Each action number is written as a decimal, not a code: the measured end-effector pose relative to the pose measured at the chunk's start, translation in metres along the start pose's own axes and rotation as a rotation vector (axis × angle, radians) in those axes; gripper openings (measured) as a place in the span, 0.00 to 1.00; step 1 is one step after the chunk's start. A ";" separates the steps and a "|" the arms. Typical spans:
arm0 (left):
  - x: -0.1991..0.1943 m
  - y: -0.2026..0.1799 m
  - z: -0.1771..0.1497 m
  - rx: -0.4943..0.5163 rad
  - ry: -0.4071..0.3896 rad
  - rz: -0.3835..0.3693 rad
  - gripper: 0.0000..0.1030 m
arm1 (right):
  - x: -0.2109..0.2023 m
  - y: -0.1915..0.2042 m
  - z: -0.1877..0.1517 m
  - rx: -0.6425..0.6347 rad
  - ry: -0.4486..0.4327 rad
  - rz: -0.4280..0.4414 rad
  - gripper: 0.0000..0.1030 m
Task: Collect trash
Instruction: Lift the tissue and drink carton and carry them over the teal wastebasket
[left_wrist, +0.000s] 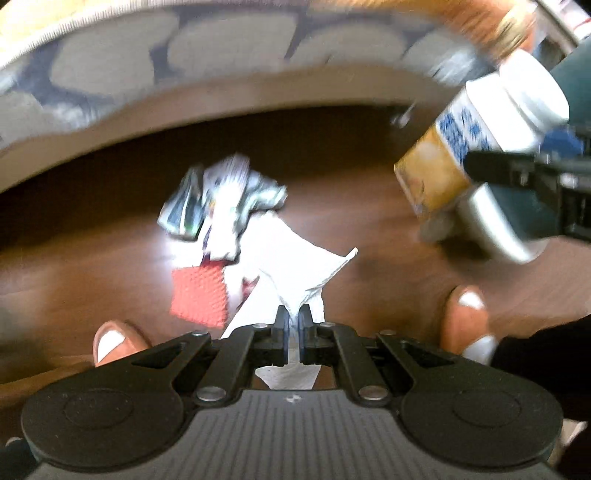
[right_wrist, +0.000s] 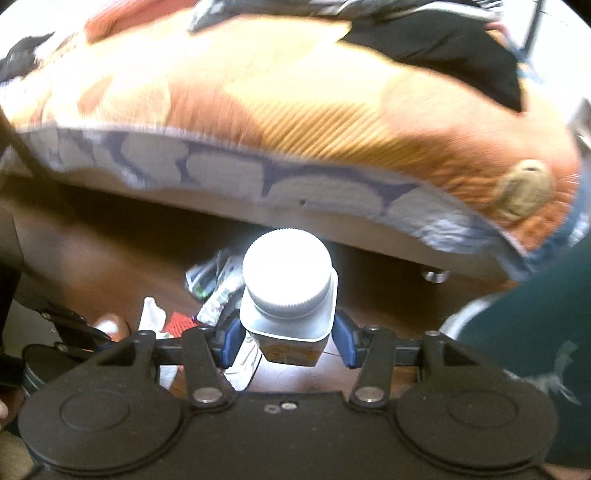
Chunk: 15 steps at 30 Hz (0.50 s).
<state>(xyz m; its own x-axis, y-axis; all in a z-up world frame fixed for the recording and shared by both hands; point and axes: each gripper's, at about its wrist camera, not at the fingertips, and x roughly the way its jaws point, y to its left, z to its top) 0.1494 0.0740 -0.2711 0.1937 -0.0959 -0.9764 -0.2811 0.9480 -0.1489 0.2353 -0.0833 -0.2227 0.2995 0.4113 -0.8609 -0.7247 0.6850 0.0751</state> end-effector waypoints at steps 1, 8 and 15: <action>-0.013 -0.004 0.002 0.000 -0.030 -0.010 0.04 | -0.013 -0.004 0.000 0.021 -0.018 -0.003 0.48; -0.095 -0.037 0.020 0.017 -0.214 -0.060 0.04 | -0.103 -0.026 -0.004 0.097 -0.165 -0.048 0.48; -0.160 -0.086 0.045 0.086 -0.359 -0.118 0.04 | -0.181 -0.052 -0.002 0.104 -0.319 -0.130 0.48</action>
<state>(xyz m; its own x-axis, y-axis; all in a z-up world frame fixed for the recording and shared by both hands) 0.1846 0.0215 -0.0955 0.5413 -0.1081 -0.8338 -0.1602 0.9603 -0.2285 0.2176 -0.1952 -0.0720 0.5758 0.4727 -0.6671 -0.6059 0.7945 0.0401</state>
